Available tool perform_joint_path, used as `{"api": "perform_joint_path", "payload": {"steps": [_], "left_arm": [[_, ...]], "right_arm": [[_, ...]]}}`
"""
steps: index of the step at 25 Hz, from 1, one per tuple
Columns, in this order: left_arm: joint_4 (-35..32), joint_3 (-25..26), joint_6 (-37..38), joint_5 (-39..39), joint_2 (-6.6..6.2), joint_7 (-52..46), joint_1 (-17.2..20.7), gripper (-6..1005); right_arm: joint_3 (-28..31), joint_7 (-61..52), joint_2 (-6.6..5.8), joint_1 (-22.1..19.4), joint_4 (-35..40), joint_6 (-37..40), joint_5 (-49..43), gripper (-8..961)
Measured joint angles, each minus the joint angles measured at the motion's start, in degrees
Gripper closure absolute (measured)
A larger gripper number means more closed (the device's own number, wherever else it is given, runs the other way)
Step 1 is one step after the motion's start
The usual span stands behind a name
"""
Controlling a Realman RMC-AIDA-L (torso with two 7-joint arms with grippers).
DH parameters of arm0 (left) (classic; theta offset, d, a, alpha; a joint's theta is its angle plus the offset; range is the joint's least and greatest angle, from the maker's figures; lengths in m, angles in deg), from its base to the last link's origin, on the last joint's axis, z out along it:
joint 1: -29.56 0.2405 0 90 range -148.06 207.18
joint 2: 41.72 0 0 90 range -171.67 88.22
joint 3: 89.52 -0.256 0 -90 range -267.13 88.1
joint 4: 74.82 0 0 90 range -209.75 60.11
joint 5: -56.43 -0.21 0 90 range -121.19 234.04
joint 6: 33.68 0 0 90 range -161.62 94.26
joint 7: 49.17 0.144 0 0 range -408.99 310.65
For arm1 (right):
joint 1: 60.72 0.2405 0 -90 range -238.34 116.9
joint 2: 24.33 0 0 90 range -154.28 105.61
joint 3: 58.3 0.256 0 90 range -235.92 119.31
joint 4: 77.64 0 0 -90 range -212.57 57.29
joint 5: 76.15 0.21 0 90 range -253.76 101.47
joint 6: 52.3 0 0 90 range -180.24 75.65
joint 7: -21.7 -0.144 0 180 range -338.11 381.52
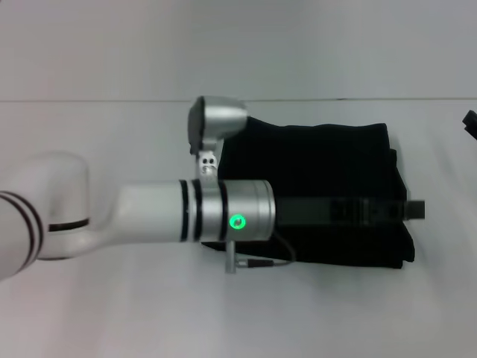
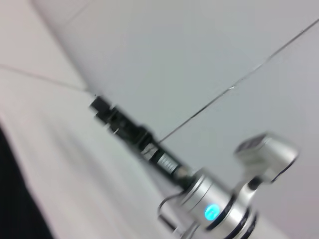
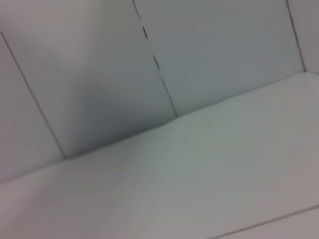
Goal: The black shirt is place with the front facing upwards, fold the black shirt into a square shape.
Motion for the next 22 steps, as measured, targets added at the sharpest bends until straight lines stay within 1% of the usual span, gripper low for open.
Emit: {"api": "perform_joint_path", "payload": {"steps": [3, 6, 8, 9, 11, 13, 16, 20, 22], "left_arm": [[-4.24, 0.0, 3.87, 0.1, -0.45, -3.09, 2.52, 599], [-9.7, -0.27, 4.95, 0.11, -0.69, -7.36, 6.56, 470], [-12.87, -0.26, 5.11, 0.12, -0.75, -9.45, 9.3, 373], [-14.08, -0.17, 5.0, 0.13, -0.87, -10.43, 10.59, 324], [-15.86, -0.04, 4.27, 0.14, -1.23, -12.65, 12.8, 241], [-16.67, 0.04, 3.34, 0.25, -1.81, -14.15, 14.12, 170], [-16.84, 0.29, 2.14, 1.22, -2.74, -15.16, 15.88, 65], [-16.7, 0.73, 1.32, 1.6, -3.17, -15.31, 16.86, 65], [-16.5, 0.78, 1.02, 1.61, -3.35, -15.32, 16.95, 64]], "right_arm": [[-3.11, -3.66, -0.57, -1.73, 0.01, 7.25, -2.94, 208], [-7.34, -4.04, -1.06, -2.57, 0.12, 16.19, -8.45, 208], [-9.9, -1.91, -0.88, -2.4, 0.26, 20.3, -12.13, 208], [-11.14, -0.42, -0.55, -2.03, 0.29, 20.97, -13.56, 208], [-12.97, 2.41, 0.12, -1.22, 0.27, 20.58, -15.95, 208], [-14.12, 4.44, 0.71, -0.31, -0.26, 17.81, -17.43, 208], [-14.44, 4.59, 0.84, 0.29, -1.0, 12.53, -17.72, 209], [-14.36, 3.32, 0.62, 0.46, -1.17, 5.91, -17.69, 209], [-13.98, 2.96, 0.54, 0.31, -1.13, 4.28, -17.51, 209]]}}
